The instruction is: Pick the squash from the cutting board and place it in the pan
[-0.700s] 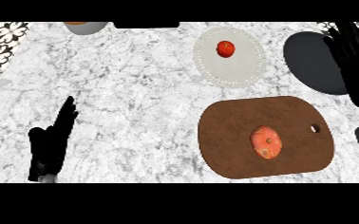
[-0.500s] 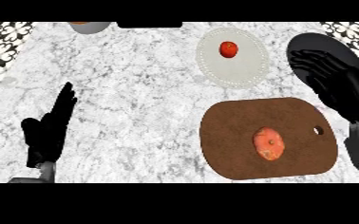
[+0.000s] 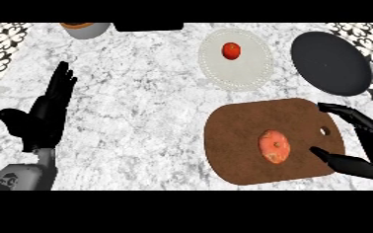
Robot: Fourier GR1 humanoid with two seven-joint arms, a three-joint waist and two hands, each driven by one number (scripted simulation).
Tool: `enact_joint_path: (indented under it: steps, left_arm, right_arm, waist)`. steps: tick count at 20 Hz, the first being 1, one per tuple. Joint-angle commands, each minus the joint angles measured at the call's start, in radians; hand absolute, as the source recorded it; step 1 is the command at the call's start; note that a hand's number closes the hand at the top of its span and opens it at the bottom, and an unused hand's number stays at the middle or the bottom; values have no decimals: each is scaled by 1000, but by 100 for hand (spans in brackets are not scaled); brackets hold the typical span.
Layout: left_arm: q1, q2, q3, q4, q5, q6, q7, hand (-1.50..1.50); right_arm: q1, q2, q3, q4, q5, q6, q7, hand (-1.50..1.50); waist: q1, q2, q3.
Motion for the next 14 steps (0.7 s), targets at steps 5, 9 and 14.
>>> enact_joint_path:
  steps: [5, 9, 14]
  left_arm:
    - [-59, 9, 35, 81, 27, -68, -24, 0]
    - [-90, -6, 13, 34, 6, -40, 21, 0]
    - [-59, -1, 48, 94, 33, -113, -61, 0]
  right_arm:
    - [247, -262, -191, -65, 50, 108, -207, -150]
    - [212, -396, -202, -145, 145, 118, -66, -150]
    - [146, -474, -289, -288, 33, 222, 214, -150]
  waist:
    - [7, -2, -4]
    - [21, -2, -5]
    - [36, 0, -5]
